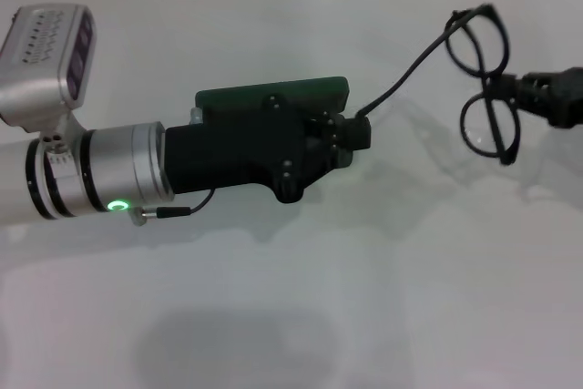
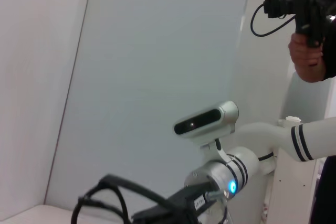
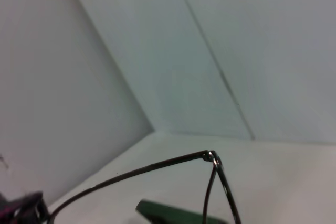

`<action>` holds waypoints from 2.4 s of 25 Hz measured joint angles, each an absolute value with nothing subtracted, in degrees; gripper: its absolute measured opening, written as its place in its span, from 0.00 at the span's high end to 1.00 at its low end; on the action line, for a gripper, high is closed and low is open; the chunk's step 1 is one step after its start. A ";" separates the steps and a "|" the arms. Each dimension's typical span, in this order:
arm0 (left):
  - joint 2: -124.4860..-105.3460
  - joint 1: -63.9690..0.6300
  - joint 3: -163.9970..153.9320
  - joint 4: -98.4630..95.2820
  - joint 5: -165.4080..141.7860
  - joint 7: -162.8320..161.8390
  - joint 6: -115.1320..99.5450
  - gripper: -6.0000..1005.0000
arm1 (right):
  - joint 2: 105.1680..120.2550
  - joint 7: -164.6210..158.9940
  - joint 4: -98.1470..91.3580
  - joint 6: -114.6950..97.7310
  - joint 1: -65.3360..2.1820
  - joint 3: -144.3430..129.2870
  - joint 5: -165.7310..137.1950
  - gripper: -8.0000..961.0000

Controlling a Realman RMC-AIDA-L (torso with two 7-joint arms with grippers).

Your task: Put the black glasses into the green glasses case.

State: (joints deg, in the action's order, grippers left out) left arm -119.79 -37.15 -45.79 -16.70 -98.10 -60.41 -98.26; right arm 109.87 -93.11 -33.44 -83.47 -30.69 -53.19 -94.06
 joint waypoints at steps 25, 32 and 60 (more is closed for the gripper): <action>-120.30 -39.08 -45.79 -12.77 -97.81 -62.40 -98.17 0.99 | 115.98 -87.32 -33.35 -84.11 -36.52 -55.10 -98.79 0.93; -120.51 -40.79 -45.79 -10.08 -97.80 -62.11 -97.69 0.99 | 115.96 -86.16 -33.11 -84.70 -37.49 -55.91 -95.98 0.93; -120.73 -42.19 -45.83 -7.12 -97.82 -62.49 -96.94 0.99 | 116.10 -82.26 -32.77 -88.70 -39.38 -62.31 -89.10 0.93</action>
